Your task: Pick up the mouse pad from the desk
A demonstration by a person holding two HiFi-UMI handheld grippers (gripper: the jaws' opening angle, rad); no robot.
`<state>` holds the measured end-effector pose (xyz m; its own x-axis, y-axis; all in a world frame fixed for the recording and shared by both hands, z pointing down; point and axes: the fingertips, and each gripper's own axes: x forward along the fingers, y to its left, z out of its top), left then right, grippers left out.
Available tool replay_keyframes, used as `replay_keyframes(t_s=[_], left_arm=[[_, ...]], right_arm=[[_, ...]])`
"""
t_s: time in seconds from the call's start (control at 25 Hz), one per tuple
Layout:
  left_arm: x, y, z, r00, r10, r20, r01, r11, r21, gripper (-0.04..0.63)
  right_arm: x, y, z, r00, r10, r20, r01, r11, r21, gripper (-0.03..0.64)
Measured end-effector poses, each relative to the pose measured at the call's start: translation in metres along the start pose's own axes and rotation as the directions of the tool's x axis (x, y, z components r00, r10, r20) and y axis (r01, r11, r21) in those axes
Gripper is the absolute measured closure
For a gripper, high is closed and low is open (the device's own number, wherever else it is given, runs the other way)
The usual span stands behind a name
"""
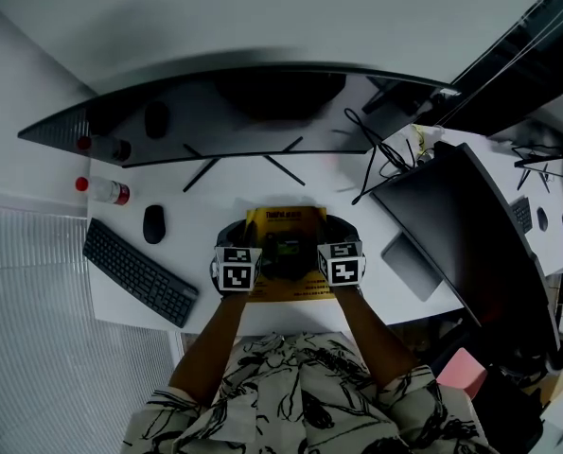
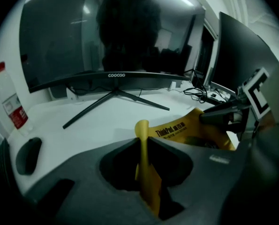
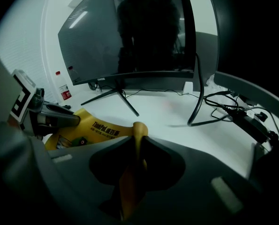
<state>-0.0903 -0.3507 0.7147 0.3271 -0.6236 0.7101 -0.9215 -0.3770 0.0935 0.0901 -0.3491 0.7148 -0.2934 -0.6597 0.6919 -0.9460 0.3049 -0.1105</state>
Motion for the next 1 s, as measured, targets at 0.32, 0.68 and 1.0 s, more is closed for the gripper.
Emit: replay_keyframes(t_s=[0.32, 0.68, 1.0], left_arm=[[-0.017, -0.002, 0.013, 0.998, -0.004, 0.058, 0.003, 1.000, 0.009, 0.532], [-0.043, -0.001, 0.040, 0.989, -0.008, 0.147, 0.010, 1.000, -0.008, 0.531], [-0.063, 0.001, 0.073, 0.974, -0.008, 0.226, 0.002, 1.000, 0.025, 0.528]], right_arm=[[-0.021, -0.001, 0.011, 0.999, -0.018, 0.046, 0.017, 1.000, 0.016, 0.534], [-0.046, 0.002, 0.042, 0.989, -0.034, 0.141, 0.035, 0.999, 0.000, 0.535], [-0.065, -0.001, 0.071, 0.976, -0.058, 0.208, 0.062, 0.998, -0.010, 0.534]])
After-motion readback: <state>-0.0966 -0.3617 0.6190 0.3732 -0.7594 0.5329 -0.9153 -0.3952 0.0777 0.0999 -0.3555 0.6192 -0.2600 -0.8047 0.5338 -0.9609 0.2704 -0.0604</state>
